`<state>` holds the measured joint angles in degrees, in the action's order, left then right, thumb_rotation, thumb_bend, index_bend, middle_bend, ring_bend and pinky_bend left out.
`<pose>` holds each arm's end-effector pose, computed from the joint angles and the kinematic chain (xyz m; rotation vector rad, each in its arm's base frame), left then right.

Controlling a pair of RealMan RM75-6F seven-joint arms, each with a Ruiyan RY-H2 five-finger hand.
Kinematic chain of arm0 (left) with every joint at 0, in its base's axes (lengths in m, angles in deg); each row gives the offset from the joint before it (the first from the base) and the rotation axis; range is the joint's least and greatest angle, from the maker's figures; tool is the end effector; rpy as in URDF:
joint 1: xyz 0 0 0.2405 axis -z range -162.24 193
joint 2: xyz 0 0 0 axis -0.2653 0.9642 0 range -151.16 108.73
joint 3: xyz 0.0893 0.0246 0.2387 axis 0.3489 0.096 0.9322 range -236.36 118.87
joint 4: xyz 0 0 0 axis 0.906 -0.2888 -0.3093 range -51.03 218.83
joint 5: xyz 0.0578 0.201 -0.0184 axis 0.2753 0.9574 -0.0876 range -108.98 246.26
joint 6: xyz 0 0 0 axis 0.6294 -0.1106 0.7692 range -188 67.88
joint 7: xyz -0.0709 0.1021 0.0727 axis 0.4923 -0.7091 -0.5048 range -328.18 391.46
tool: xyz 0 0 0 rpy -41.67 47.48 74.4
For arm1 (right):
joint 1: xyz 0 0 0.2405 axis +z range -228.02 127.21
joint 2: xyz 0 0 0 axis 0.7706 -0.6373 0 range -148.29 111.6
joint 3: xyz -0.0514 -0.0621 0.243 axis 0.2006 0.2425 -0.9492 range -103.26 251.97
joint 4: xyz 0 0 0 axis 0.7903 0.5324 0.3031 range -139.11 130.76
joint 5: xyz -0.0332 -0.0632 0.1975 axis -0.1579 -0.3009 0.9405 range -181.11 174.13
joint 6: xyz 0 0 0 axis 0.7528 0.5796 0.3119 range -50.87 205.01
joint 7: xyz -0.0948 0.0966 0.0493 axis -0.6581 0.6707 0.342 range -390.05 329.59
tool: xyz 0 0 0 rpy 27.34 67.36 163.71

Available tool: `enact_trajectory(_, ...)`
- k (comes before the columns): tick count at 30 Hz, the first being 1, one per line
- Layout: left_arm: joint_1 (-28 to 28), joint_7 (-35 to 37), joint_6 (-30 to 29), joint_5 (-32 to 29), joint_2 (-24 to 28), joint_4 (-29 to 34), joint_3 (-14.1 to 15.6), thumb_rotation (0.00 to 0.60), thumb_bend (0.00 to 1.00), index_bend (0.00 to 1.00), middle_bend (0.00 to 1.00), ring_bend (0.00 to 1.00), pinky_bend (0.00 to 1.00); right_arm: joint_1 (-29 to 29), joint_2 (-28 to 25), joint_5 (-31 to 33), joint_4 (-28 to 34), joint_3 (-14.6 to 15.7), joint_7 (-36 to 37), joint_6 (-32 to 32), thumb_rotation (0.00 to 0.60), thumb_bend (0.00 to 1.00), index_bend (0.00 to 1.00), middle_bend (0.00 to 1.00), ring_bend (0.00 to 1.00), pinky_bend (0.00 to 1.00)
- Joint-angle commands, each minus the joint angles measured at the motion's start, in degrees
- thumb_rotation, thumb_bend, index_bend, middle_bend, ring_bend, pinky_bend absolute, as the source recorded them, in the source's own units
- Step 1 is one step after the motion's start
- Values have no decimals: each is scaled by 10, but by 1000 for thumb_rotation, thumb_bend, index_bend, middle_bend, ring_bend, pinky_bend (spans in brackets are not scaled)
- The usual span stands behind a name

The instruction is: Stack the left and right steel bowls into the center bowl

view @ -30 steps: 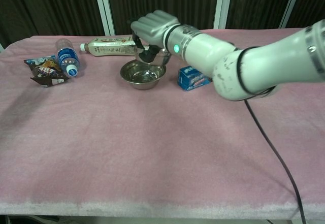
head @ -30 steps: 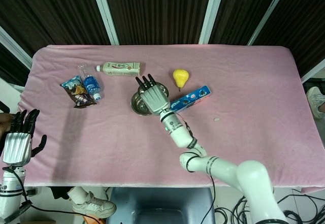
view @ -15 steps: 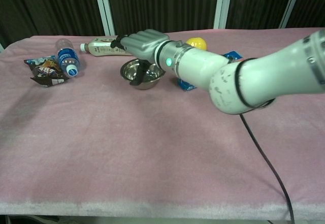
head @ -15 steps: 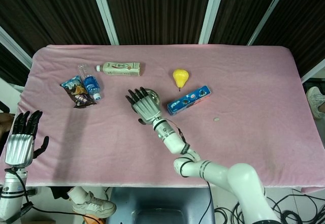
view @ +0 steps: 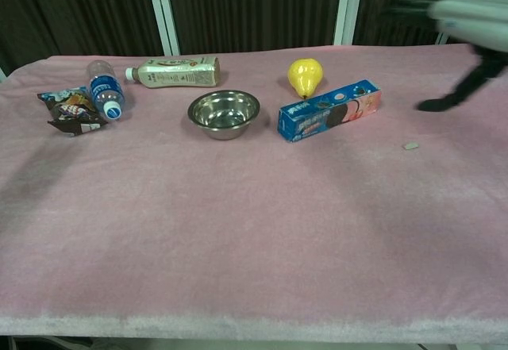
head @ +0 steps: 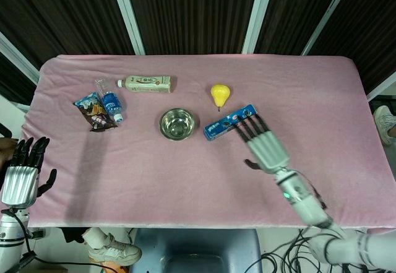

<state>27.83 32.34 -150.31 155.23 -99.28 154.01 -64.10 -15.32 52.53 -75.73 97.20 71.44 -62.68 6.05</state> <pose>-0.3219 0.2362 0.1340 -1.3895 -0.6238 -0.9904 -0.1761 -0.2981 0.0820 1.8065 -0.5630 0.8179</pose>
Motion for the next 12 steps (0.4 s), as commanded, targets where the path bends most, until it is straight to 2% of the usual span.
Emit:
enact_trajectory(1, -19, -41, 4, 0, 44, 76, 18, 600, 391, 0, 82, 0, 60, -246, -55, -35, -45, 116, 150, -241, 600, 312, 0, 0, 0, 0)
enact_trajectory(4, -23, -61, 5, 2, 56, 105, 22, 600, 392, 0, 82, 0, 60, -259, -56, -53, -90, 111, 219, -234, 600, 312, 0, 0, 0, 0)
enact_trajectory(12, -27, -76, 8, 1, 60, 118, 20, 600, 393, 0, 82, 0, 60, -272, -54, -70, -109, 90, 233, -219, 600, 312, 0, 0, 0, 0)
